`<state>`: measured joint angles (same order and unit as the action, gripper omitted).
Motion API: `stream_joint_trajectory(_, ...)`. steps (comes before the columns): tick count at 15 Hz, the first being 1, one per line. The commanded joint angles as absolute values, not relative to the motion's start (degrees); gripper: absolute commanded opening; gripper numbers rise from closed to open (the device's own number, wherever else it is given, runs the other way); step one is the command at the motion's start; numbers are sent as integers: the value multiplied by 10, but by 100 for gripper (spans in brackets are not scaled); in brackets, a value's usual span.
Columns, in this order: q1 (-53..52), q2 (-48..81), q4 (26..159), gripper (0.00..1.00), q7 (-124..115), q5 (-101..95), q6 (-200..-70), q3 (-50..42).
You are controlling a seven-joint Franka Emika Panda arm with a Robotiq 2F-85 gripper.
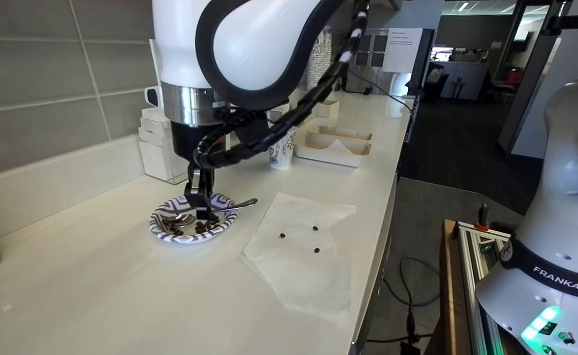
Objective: Use the spoon to scoop up contents in the bowl and put them on the tissue
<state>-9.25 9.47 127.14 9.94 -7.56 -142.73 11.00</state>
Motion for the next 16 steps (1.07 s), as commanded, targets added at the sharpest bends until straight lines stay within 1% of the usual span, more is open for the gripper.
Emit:
stream_joint_trajectory(1,-83,55,1310,2,132,-35,-1438,112)
stream_joint_trajectory(4,-81,17,1348,2,134,-28,-1439,107)
stream_joint_trajectory(8,-74,-59,1421,2,225,47,-1456,99)
stream_joint_trajectory(11,-84,-117,1475,2,293,103,-1454,72)
stream_joint_trajectory(16,-93,-195,1545,2,307,87,-1429,32)
